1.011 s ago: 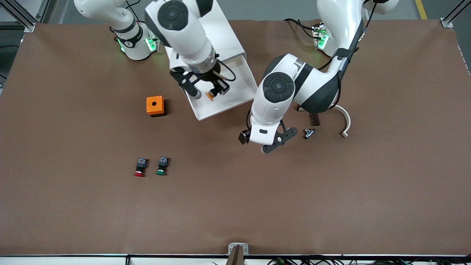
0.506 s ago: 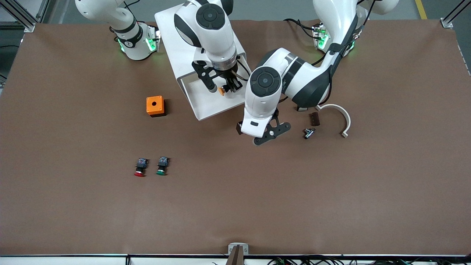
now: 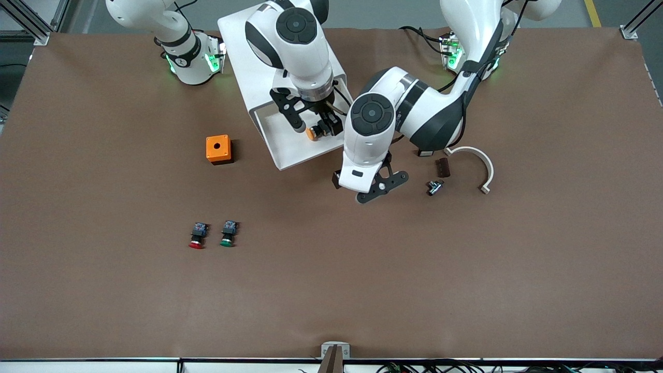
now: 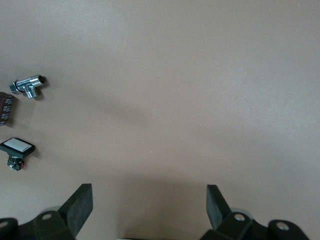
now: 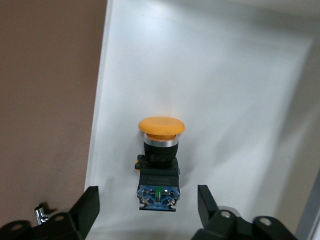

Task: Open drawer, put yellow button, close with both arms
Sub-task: 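Withdraw the right gripper while the left gripper reaches the drawer front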

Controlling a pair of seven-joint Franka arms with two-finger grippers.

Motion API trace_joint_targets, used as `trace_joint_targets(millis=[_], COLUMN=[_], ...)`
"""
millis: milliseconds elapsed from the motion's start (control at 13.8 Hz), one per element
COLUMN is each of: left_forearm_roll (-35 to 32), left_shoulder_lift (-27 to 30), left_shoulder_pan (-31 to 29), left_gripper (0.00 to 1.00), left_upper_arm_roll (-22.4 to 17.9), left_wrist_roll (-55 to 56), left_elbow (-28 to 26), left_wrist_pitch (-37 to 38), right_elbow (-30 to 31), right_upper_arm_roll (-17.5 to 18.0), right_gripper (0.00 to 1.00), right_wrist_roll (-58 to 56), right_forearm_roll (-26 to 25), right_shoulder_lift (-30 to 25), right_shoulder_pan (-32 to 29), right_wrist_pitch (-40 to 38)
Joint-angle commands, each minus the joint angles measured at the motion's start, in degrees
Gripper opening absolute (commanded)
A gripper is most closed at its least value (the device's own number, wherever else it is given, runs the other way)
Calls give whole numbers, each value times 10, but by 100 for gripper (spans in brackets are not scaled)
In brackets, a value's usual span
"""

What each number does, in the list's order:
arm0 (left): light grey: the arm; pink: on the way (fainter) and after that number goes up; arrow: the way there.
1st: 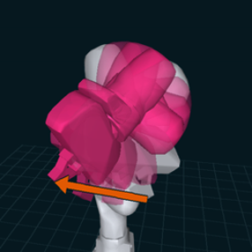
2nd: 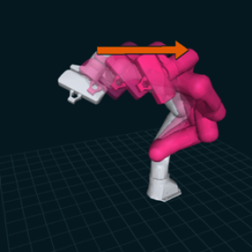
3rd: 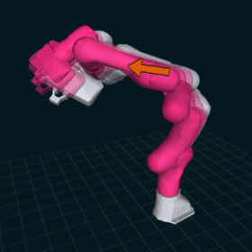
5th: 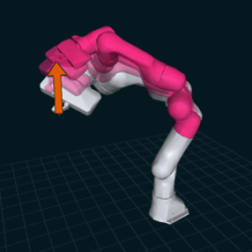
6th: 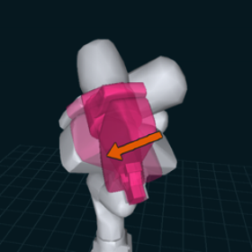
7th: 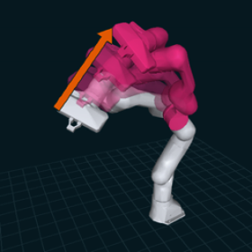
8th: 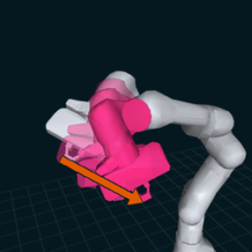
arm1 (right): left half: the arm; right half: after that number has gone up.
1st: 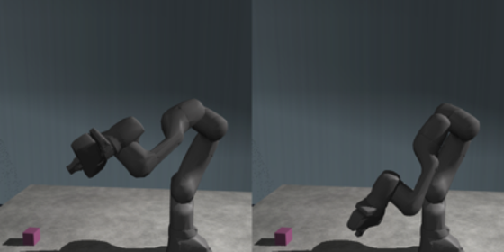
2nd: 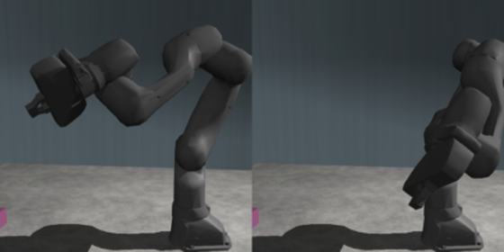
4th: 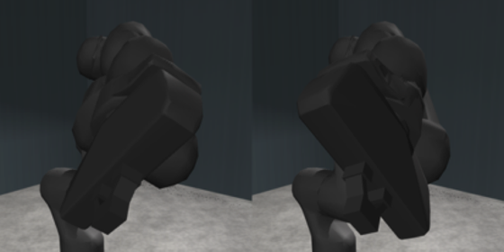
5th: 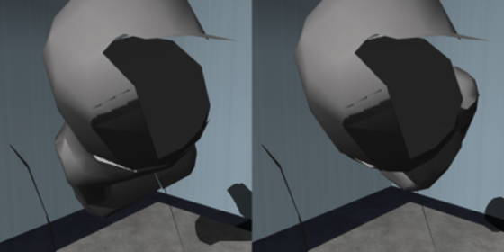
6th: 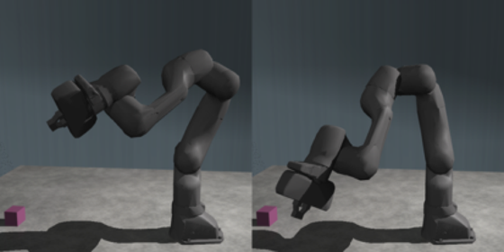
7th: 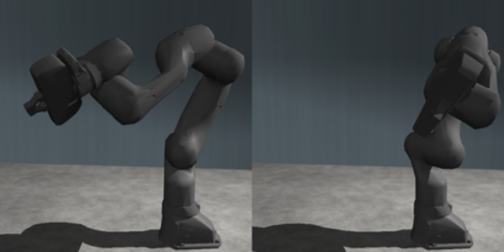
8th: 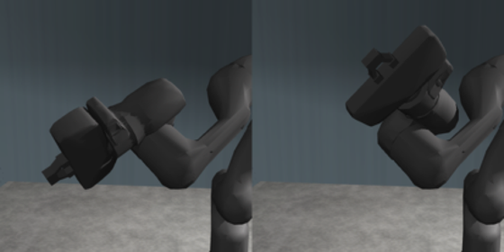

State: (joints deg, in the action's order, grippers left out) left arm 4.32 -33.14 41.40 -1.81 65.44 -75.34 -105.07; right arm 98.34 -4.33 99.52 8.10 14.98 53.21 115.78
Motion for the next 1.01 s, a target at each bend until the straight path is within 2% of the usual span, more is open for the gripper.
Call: trace_joint_targets(millis=[0,144,361,506,650,939], left_forearm_roll=[-7,-7,-7,-7,-7,-6], left_shoulder_lift=[16,15,15,14,12,6], left_shoulder_pan=[1,1,13,25,42,64], left_gripper=[100,100,100,100,100,100], left_upper_arm_roll=[0,0,1,4,5,5], left_wrist_roll=[13,13,14,23,39,44], left_elbow=[-16,-17,-21,-25,-28,-30], left_wrist_pitch=[6,5,3,1,-3,-21], right_elbow=[-49,-105,-141,-155,-154,-154], right_upper_arm_roll=[-7,-7,-9,-10,-10,-10], right_gripper=[100,100,100,100,100,100], right_wrist_roll=[-117,-272,-504,-632,-766,-941], right_forearm_roll=[-5,-5,-6,-26,-89,-98], right_shoulder_lift=[-9,-8,-14,-21,-31,-45], right_shoulder_pan=[-27,-81,-176,-240,-286,-402], right_wrist_pitch=[-80,-182,-266,-292,-310,-319])
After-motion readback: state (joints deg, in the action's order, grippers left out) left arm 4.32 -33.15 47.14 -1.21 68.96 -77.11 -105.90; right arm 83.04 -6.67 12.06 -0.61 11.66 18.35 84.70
